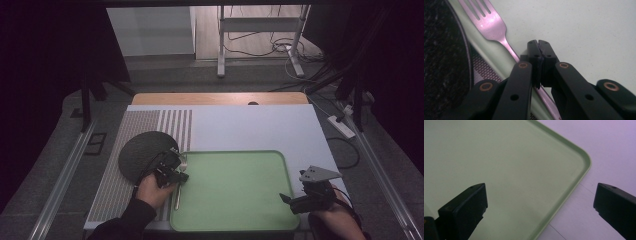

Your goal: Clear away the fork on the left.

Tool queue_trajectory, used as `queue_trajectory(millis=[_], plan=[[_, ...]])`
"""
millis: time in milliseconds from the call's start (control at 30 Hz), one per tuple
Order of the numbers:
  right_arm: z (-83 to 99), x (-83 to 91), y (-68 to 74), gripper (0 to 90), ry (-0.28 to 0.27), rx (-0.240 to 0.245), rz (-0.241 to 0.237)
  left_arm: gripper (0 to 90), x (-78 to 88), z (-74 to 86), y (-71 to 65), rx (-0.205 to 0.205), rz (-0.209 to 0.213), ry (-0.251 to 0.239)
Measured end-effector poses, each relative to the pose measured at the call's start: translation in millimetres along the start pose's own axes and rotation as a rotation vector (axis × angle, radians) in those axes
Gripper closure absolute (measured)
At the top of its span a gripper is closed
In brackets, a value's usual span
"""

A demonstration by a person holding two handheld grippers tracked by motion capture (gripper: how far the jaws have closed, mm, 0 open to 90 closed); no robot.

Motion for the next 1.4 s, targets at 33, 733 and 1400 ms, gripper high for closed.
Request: queue_trajectory(millis=[33, 733, 1400], plan=[[0.0, 0.0, 0.0, 0.0, 0.0, -0.001, 0.0, 87.5, 0.6, 0.6, 1.0, 0.002, 0.002, -0.002], [-0.1, 0.1, 0.2, 0.0, -0.001, -0.003, -0.003, 45.4, 10.3, -9.1, -8.4, -0.079, 0.038, -0.107], [-0.1, 0.1, 0.2, 0.0, -0.001, -0.006, -0.004, 0.0, 25.4, -12.5, -0.3, -0.107, 0.072, -0.246]])
Point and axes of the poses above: each handheld gripper's, and its own axes: x roughly backward along the jaws, z roughly out of its underside, y roughly to its left, the point moved 9 cm from there along -x, roughly forward along the jaws, and after that the axes turned 13 degrees about -y, right-handed, at the moved point
